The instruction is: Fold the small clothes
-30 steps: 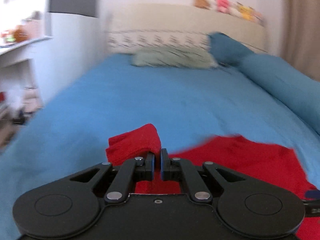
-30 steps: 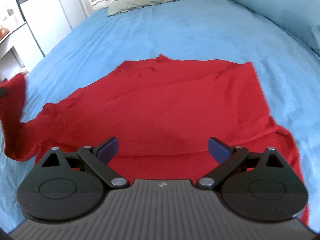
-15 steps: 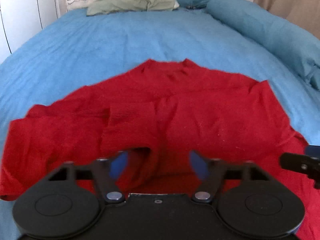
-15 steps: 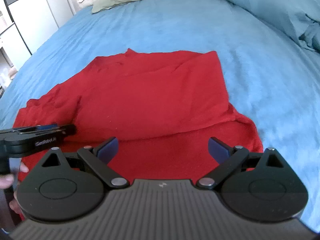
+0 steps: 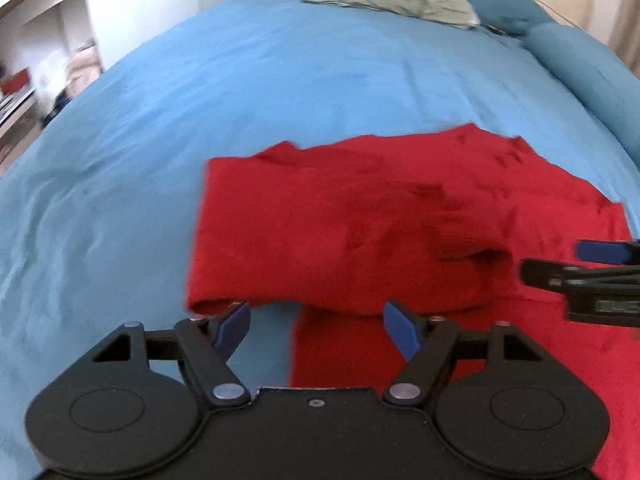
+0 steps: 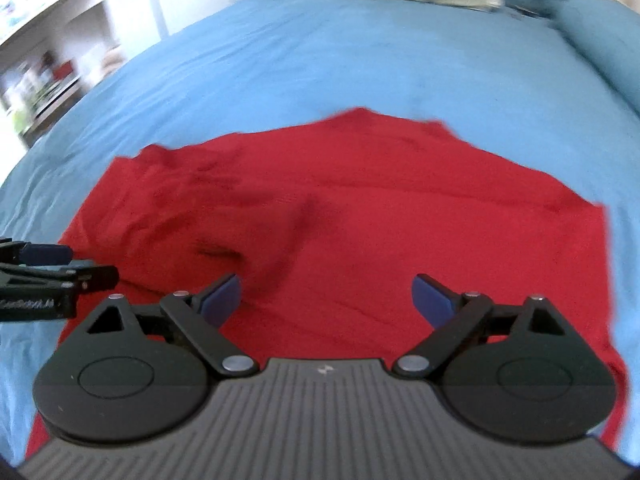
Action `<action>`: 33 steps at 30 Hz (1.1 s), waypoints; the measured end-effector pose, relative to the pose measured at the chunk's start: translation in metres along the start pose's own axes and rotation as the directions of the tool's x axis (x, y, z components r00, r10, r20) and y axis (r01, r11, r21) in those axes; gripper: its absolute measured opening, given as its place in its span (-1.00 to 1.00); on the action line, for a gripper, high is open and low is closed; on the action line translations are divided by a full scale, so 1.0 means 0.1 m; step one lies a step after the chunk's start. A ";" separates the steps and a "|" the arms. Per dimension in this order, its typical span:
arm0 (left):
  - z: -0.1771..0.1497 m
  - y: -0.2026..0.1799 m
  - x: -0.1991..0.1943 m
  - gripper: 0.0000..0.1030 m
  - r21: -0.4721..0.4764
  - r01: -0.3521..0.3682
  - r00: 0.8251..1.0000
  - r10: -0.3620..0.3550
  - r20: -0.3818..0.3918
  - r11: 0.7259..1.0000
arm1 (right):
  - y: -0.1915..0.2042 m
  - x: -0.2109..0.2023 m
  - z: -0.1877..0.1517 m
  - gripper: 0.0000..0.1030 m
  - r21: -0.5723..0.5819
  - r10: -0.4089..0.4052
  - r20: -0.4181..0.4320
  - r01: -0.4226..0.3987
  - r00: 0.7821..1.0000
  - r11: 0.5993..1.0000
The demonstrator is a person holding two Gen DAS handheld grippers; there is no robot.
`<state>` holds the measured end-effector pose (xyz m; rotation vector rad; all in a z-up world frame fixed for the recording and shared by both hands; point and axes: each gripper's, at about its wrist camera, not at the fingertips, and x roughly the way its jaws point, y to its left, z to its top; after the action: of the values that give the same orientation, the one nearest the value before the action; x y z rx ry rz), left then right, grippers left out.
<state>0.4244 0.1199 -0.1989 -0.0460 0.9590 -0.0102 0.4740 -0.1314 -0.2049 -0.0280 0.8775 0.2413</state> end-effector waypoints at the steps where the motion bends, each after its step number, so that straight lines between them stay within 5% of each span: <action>1: 0.00 0.02 0.00 0.51 -0.005 -0.009 1.000 0.009 -0.001 1.000 | 0.11 0.09 0.03 0.87 -0.026 0.015 -0.005 -0.015 1.000 1.000; 7: -0.03 0.20 -0.11 0.51 -0.022 0.019 1.000 -0.020 -0.017 1.000 | 0.55 0.51 0.05 0.32 -0.239 0.014 -0.063 -0.029 0.998 0.971; 9: -0.03 0.21 -0.14 0.51 -0.009 0.014 1.000 -0.014 -0.004 1.000 | 0.55 0.46 0.08 -0.21 -0.241 0.008 -0.029 -0.015 1.000 0.970; 11: -0.03 0.20 -0.13 0.51 -0.014 0.017 1.000 -0.017 0.001 1.000 | 0.48 0.41 0.10 -0.42 -0.204 -0.030 -0.014 0.026 0.999 0.979; 16: -0.04 0.22 -0.12 0.51 -0.038 0.056 0.998 -0.057 -0.016 0.998 | 0.06 0.29 -0.01 -0.34 0.084 -0.024 -0.035 0.027 0.999 0.996; 20: -0.05 0.17 -0.14 0.51 -0.039 0.095 0.995 -0.096 -0.021 0.995 | -0.25 0.24 -0.23 -0.32 0.330 0.086 -0.018 -0.075 0.996 0.941; 22: -0.06 0.13 -0.14 0.51 -0.030 0.100 0.995 -0.100 -0.018 0.995 | -0.26 0.21 -0.25 -0.13 0.348 0.103 -0.006 -0.094 0.995 0.933; 24: -0.07 0.11 -0.16 0.51 -0.025 0.102 0.995 -0.102 -0.015 0.994 | -0.26 0.19 -0.23 0.47 0.373 0.114 0.017 -0.112 0.993 0.921; 26: -0.07 0.10 -0.17 0.51 -0.029 0.106 0.994 -0.106 -0.013 0.994 | -0.29 0.14 -0.23 0.73 0.407 0.105 0.050 -0.117 0.993 0.906; 29: -0.09 0.09 -0.18 0.51 -0.027 0.106 0.994 -0.107 -0.013 0.994 | -0.34 0.13 -0.21 0.72 0.443 0.091 0.066 -0.111 0.994 0.890; 33: -0.08 0.05 -0.17 0.51 0.018 0.059 0.998 -0.059 -0.010 0.998 | -0.43 0.20 -0.24 0.33 0.485 0.064 0.031 -0.071 0.997 0.872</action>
<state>0.4077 0.1250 -0.1894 -0.0570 0.9662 -0.0736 0.4774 -0.1725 -0.2386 0.4763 0.9056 0.0793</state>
